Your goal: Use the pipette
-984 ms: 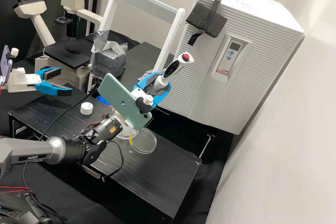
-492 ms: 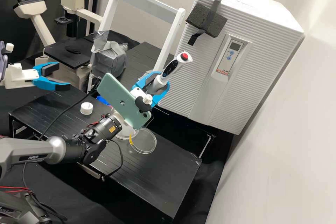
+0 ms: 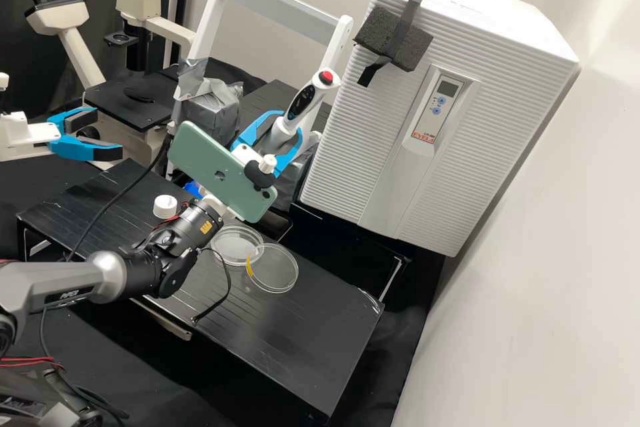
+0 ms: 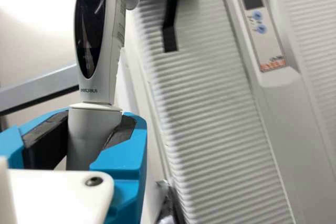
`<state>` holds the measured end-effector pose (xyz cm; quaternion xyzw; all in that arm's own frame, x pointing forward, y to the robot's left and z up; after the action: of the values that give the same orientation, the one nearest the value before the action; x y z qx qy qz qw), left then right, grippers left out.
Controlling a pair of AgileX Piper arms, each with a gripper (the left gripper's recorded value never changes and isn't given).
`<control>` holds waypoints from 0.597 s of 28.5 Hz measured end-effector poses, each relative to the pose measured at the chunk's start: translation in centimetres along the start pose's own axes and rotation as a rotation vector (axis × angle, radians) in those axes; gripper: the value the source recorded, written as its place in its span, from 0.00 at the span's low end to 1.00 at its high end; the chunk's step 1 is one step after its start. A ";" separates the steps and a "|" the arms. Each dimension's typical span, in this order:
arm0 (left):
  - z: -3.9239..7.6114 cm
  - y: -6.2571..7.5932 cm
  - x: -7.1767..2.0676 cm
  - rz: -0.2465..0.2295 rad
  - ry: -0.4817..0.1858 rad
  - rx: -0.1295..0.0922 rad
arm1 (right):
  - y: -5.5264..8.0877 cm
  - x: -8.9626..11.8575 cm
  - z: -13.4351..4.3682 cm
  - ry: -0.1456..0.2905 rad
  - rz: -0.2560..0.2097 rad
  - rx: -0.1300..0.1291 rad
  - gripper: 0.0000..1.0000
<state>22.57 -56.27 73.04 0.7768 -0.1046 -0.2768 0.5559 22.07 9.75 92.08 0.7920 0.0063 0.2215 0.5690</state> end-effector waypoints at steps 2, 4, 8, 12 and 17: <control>-0.1 0.1 0.00 0.002 0.005 0.001 | -0.2 0.1 -0.3 0.017 -0.007 -0.012 0.00; -0.2 0.1 -0.01 0.004 0.009 0.001 | -0.4 0.3 -0.6 0.031 -0.016 -0.025 0.00; -0.3 0.1 -0.01 0.005 0.011 0.002 | -0.9 0.5 -0.7 0.038 -0.034 -0.067 0.00; -0.5 0.2 -0.02 0.008 0.018 0.003 | -1.7 1.1 -0.2 0.014 -0.068 -0.115 0.00; -1.0 0.5 -0.04 0.017 0.038 0.005 | -2.6 1.6 0.1 0.011 -0.101 -0.151 0.00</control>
<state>23.15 -55.61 73.70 0.7822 -0.1013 -0.2570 0.5584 24.22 10.98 90.28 0.7444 0.0326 0.1965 0.6373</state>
